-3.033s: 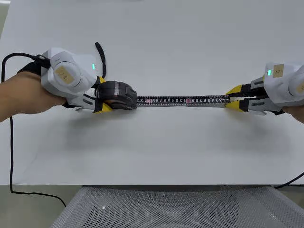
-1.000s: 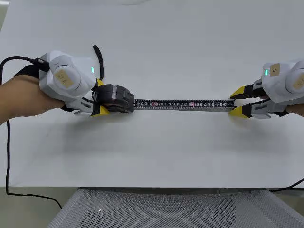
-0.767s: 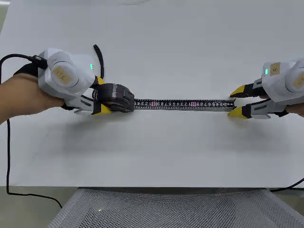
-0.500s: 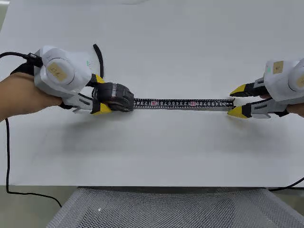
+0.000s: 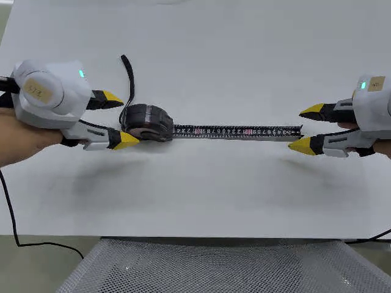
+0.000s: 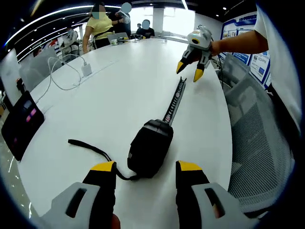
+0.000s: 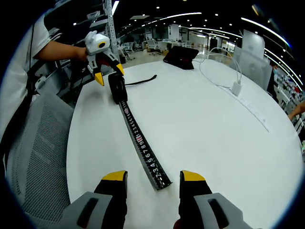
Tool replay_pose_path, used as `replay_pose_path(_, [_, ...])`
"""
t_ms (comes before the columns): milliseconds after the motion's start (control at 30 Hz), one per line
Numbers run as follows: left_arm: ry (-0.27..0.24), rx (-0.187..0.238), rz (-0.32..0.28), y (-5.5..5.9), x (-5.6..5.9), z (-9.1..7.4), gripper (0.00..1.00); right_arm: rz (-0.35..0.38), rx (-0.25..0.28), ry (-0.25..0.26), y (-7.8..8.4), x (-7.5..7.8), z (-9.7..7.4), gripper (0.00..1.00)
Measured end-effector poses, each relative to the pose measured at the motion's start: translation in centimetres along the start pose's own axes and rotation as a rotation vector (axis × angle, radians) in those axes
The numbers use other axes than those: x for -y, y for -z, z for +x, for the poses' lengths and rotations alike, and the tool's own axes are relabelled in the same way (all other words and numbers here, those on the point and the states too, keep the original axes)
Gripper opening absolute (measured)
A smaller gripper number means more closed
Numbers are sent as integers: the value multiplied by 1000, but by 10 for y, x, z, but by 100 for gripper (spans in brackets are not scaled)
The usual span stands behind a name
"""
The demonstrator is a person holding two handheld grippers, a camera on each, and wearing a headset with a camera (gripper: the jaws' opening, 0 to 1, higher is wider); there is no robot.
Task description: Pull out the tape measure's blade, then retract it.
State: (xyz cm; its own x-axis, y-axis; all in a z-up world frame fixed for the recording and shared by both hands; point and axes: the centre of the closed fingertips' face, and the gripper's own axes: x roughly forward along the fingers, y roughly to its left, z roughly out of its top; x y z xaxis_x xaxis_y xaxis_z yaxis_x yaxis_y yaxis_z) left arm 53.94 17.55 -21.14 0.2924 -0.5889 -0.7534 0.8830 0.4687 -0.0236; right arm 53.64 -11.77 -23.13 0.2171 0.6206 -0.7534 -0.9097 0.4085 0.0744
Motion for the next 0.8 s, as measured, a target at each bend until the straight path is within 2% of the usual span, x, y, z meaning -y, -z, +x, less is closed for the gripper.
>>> replay_pose_path(200, [-35, 23, -48, 0, 4, -10, 49, 24, 16, 41, 0, -3, -5, 47])
replay_pose_path(467, [-65, 39, -98, 11, 12, -17, 54, 68, 50, 82, -3, -12, -16, 51])
replay_pose_path(733, [-101, 97, -163, 14, 21, -30, 64, 109, 79, 114, -2, -23, -26, 59])
replay_pose_path(800, [-107, 98, -172, 15, 22, -32, 66, 116, 79, 116, 0, -25, -27, 61])
